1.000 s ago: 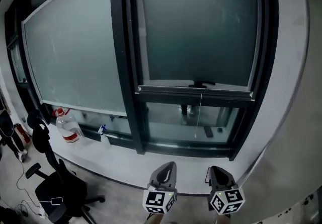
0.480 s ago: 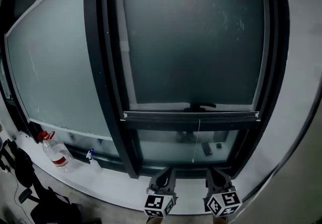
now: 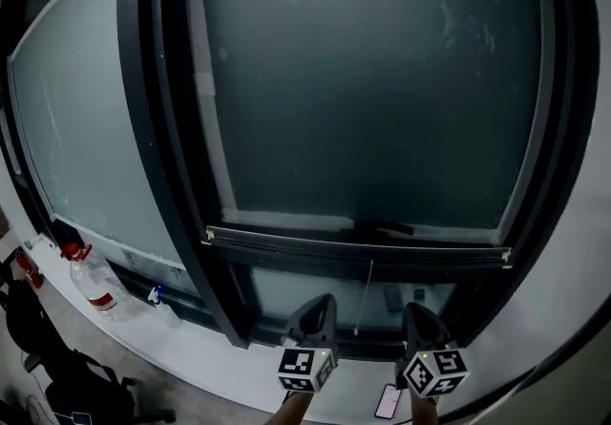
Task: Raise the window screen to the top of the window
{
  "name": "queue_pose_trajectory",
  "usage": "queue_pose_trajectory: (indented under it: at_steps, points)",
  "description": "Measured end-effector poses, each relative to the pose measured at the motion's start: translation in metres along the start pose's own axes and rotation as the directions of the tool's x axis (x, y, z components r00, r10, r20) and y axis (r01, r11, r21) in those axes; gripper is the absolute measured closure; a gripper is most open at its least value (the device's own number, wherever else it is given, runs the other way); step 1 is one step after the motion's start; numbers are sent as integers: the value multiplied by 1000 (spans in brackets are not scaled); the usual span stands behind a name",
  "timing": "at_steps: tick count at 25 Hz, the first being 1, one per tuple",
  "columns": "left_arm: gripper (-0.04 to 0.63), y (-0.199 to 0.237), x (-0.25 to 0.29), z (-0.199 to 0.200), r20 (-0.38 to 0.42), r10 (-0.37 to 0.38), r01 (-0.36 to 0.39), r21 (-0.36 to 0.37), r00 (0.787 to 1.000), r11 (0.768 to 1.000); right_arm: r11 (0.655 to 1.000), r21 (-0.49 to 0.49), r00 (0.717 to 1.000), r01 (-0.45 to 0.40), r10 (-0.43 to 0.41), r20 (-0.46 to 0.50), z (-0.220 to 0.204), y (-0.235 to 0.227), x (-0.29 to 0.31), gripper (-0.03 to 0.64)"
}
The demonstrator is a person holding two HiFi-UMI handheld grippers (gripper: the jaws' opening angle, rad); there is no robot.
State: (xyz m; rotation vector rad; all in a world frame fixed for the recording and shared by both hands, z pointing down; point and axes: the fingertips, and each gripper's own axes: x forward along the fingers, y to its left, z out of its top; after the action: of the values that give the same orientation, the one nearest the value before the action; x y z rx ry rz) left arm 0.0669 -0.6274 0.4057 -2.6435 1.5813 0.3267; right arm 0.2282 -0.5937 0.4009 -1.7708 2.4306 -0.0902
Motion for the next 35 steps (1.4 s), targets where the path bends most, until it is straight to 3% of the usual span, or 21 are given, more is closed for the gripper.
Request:
queue_pose_trajectory:
  at_steps: [6,8,9,10,11,13,14,16,18,19,22,25,31,35]
  points:
    - [592,9,34,-1,-11,13,-13,26,1000,1000,999,-28,999,-43,43,3,4,-10,38,612]
    - [592,11,39,-4,-41,-5,9,86,999,996,990,-123,998,-63,61,-20,8,-10,43,612]
    - [592,9,44,-5,-69,-40,50,154,997,987,981,-178,997,-77,70,-43,11,-11,47,612]
    - [592,5,49,-6,-113,-86,111,245,990,963,968,-233,994,-95,79,-75,14,-13,52,612]
    - [589,0,55,-9,-172,-129,183,347,977,920,950,-291,990,-118,88,-113,17,-15,57,611]
    - [557,-4,65,-14,-286,-167,303,543,944,784,881,-442,977,-169,90,-195,24,-18,66,598]
    - [532,-1,69,-14,-328,-160,340,621,931,706,822,-535,969,-193,73,-238,26,-19,70,584]
    - [485,12,76,-12,-386,-110,376,730,916,571,652,-717,947,-245,5,-320,24,-24,77,550]
    - [483,31,81,-13,-434,-36,398,787,900,471,477,-828,924,-297,-76,-375,18,-31,84,551]
    - [483,40,83,-15,-456,0,411,802,890,434,409,-854,912,-322,-107,-396,14,-34,87,551]
    - [483,61,89,-19,-500,63,448,819,864,359,263,-870,866,-418,-173,-468,1,-41,94,551]
    - [485,68,90,-23,-530,74,484,817,845,314,178,-862,835,-475,-217,-505,-8,-47,100,551]
    - [518,73,92,-20,-546,70,512,816,835,267,154,-843,806,-515,-246,-538,-7,-53,105,558]
    - [523,74,88,-19,-575,60,554,808,816,200,138,-835,795,-532,-258,-549,-9,-55,104,573]
